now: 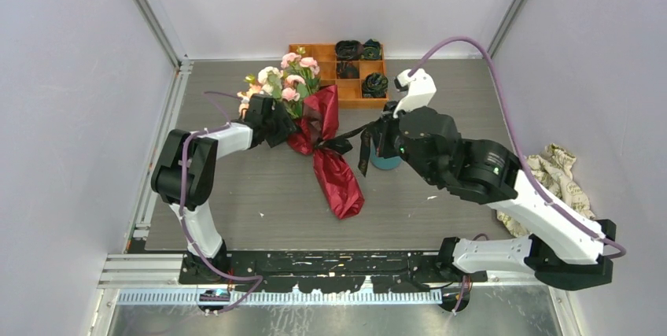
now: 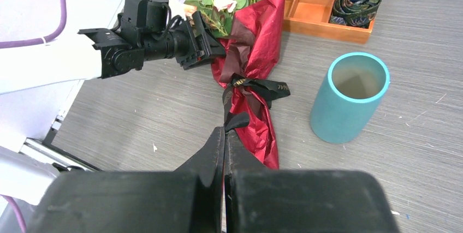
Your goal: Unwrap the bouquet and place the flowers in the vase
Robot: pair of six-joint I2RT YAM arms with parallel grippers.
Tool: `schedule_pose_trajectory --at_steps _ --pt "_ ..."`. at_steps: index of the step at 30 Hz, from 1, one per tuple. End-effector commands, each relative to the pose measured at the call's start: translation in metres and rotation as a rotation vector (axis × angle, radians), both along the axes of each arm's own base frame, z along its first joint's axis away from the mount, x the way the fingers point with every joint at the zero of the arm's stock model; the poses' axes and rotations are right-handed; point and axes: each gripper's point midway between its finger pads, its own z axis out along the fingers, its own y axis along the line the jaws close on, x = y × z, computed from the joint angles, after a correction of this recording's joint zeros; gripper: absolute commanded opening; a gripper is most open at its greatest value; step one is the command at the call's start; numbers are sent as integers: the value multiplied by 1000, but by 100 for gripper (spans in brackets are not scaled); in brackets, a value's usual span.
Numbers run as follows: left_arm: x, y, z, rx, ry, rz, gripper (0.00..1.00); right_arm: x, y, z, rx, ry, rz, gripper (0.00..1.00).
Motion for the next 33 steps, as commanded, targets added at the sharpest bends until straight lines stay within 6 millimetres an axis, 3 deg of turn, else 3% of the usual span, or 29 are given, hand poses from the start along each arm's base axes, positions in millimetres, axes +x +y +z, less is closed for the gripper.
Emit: schedule_pose_trajectory --at_steps 1,9,14,20,24,29,33 --pt "-4 11 -27 54 69 26 60 -7 -17 27 75 -49 -22 1" --pt "-3 18 -36 79 94 31 60 -23 -30 62 153 -105 25 1" --pt "-2 24 -30 84 90 38 60 -31 -6 66 160 -88 133 1" --pt "-3 26 10 82 21 25 60 -46 71 25 20 -16 299 1" --pt "-11 32 43 97 -17 27 60 -67 126 -17 -130 21 396 2" --pt "-33 42 85 77 -90 54 61 -85 163 -64 -237 94 474 30" --pt "-55 63 121 128 -156 107 61 -82 159 -80 -272 104 443 52"
